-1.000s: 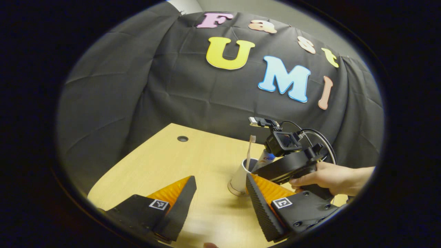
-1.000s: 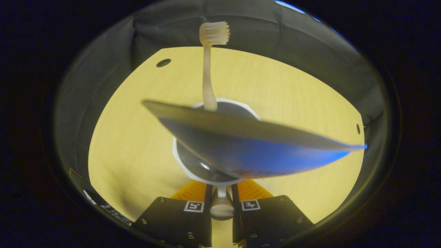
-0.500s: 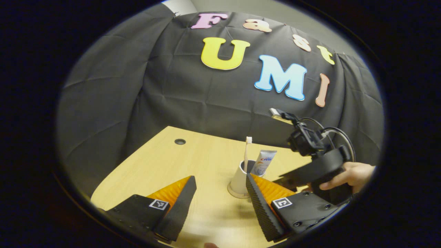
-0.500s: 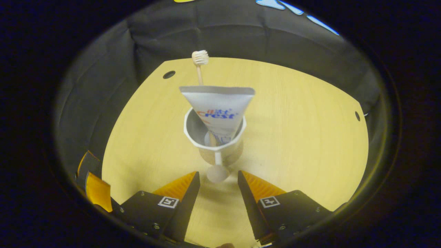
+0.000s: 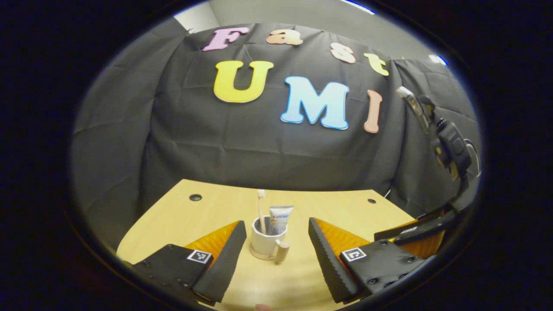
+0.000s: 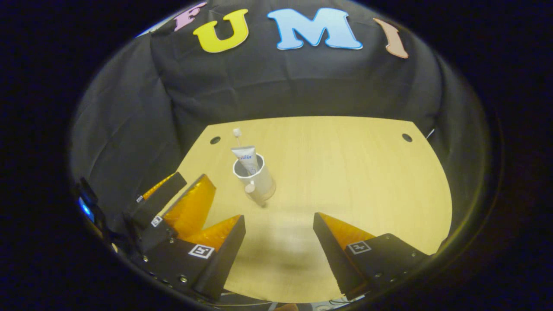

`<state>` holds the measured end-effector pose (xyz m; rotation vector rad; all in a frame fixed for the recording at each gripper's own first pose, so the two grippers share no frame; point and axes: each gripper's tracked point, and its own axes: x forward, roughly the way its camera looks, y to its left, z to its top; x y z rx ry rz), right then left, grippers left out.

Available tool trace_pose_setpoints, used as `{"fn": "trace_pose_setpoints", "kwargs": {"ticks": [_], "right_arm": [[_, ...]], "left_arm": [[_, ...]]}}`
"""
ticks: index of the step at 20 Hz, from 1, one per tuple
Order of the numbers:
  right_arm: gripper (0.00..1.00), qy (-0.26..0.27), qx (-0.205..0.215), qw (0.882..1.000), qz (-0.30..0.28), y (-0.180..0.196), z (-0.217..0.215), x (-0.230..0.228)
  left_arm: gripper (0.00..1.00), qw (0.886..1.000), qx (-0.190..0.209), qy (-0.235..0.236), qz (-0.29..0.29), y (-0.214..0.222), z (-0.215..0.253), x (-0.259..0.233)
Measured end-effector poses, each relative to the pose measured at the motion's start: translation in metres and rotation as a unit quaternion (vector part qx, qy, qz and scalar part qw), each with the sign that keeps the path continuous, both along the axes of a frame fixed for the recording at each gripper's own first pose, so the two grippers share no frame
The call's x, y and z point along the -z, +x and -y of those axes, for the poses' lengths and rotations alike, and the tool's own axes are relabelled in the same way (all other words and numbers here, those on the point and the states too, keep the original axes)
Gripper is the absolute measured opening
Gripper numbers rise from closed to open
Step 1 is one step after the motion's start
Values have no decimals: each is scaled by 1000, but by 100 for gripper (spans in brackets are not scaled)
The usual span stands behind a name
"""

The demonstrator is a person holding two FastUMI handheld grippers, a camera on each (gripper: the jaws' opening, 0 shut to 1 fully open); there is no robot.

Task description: Put the toothbrush and toothpaste on the desktop into the cup, then pick up the cup and place it on the coaster on the desktop.

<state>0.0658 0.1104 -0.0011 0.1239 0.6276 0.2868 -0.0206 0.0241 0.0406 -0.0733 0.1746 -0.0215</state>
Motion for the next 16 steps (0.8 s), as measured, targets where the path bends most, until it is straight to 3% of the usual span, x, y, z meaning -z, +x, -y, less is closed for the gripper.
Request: {"fn": "trace_pose_setpoints", "kwargs": {"ticks": [5,8,13,16], "right_arm": [[96,3,41,992,120,-24,53,-59],[95,1,52,978,201,-39,77,-88],[95,-7,62,951,302,-47,94,-119],[95,-14,62,944,324,-47,98,-124]], "left_arm": [[93,999,15,5,40,-5,41,-53],[93,997,4,9,72,-16,56,-92],[93,996,-14,29,86,-33,63,-112],[93,996,-24,18,82,-37,64,-112]]}}
